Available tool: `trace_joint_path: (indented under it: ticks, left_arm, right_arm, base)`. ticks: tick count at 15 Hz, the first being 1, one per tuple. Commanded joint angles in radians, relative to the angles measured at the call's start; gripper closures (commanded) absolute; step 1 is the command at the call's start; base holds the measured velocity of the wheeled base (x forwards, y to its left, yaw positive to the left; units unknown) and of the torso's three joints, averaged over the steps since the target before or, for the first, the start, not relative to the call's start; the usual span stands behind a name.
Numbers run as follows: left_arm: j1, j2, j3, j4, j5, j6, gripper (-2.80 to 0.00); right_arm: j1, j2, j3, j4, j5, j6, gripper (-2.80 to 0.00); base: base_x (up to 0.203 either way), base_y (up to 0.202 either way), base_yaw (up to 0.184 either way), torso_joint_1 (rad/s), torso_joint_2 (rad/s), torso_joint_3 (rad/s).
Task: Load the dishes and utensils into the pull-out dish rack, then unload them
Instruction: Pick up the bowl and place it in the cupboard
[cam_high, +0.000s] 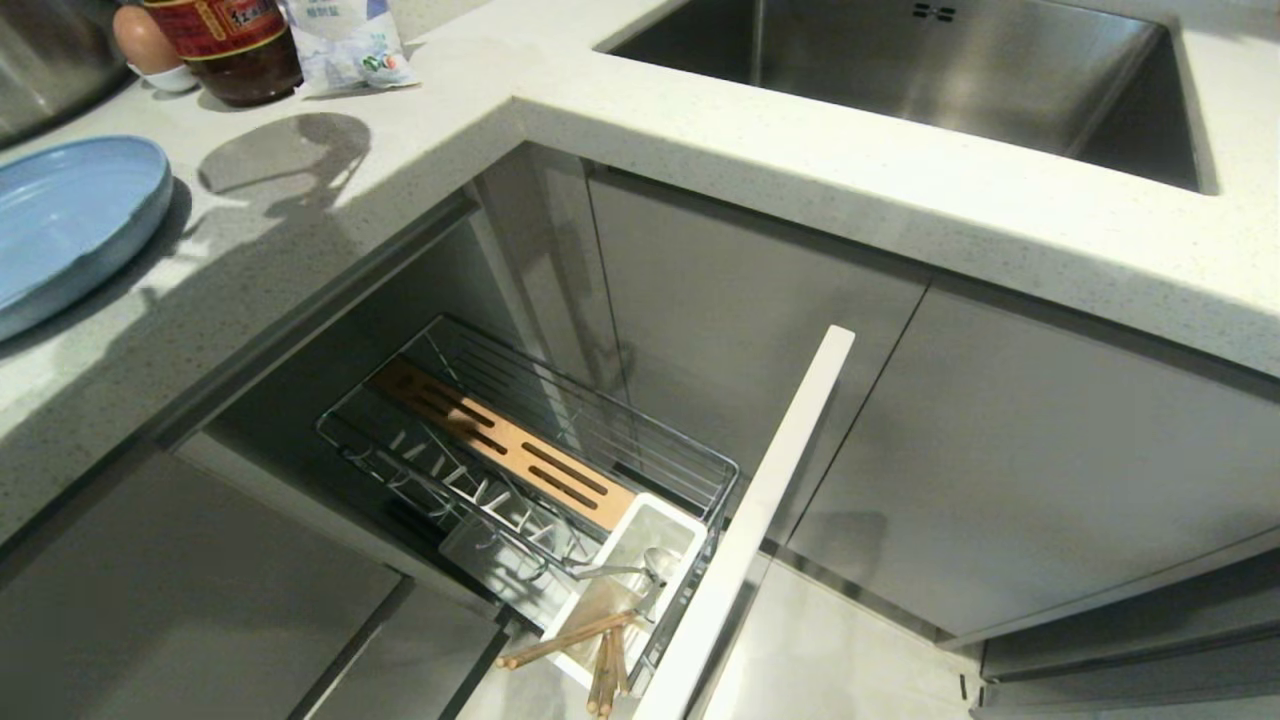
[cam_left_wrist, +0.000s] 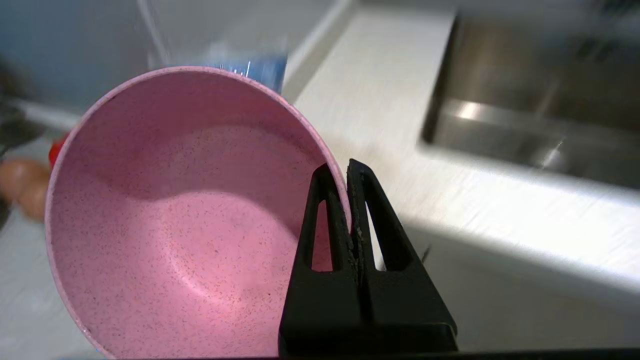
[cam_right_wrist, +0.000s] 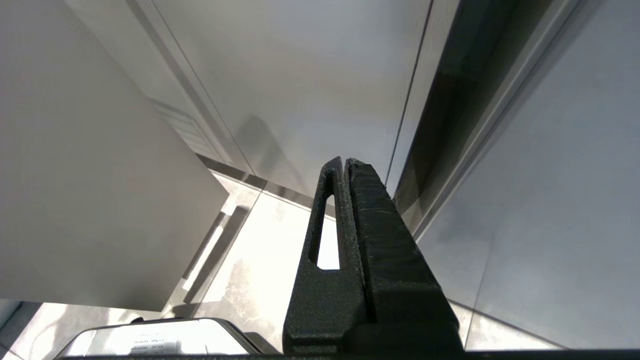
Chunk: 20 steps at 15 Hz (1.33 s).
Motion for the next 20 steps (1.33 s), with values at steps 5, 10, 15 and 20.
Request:
trace_joint_path:
  ticks: [5, 10, 15, 20]
  left_arm:
    - [-0.176, -0.082, 0.030, -0.070, 0.066, -0.398, 0.00]
    - [-0.212, -0.135, 0.159, -0.069, 0.069, -0.874, 0.00]
    - [-0.216, -0.143, 0.262, -0.070, 0.076, -1.203, 0.00]
    - [-0.218, -0.173, 0.533, -0.154, 0.071, -1.328, 0.00]
  right_arm:
    - [0.001, -0.004, 0.000, -0.001, 0.000, 0.000, 0.00]
    - [0.001, -0.004, 0.000, -0.001, 0.000, 0.000, 0.00]
    - [0.001, -0.004, 0.000, -0.001, 0.000, 0.000, 0.00]
    - [-0.001, -0.004, 0.000, -0.001, 0.000, 0.000, 0.00]
  base:
    - [0.000, 0.000, 0.000, 0.000, 0.00, 0.000]
    - [0.000, 0.000, 0.000, 0.000, 0.00, 0.000]
    - [0.000, 0.000, 0.000, 0.000, 0.00, 0.000]
    - [0.000, 0.000, 0.000, 0.000, 0.00, 0.000]
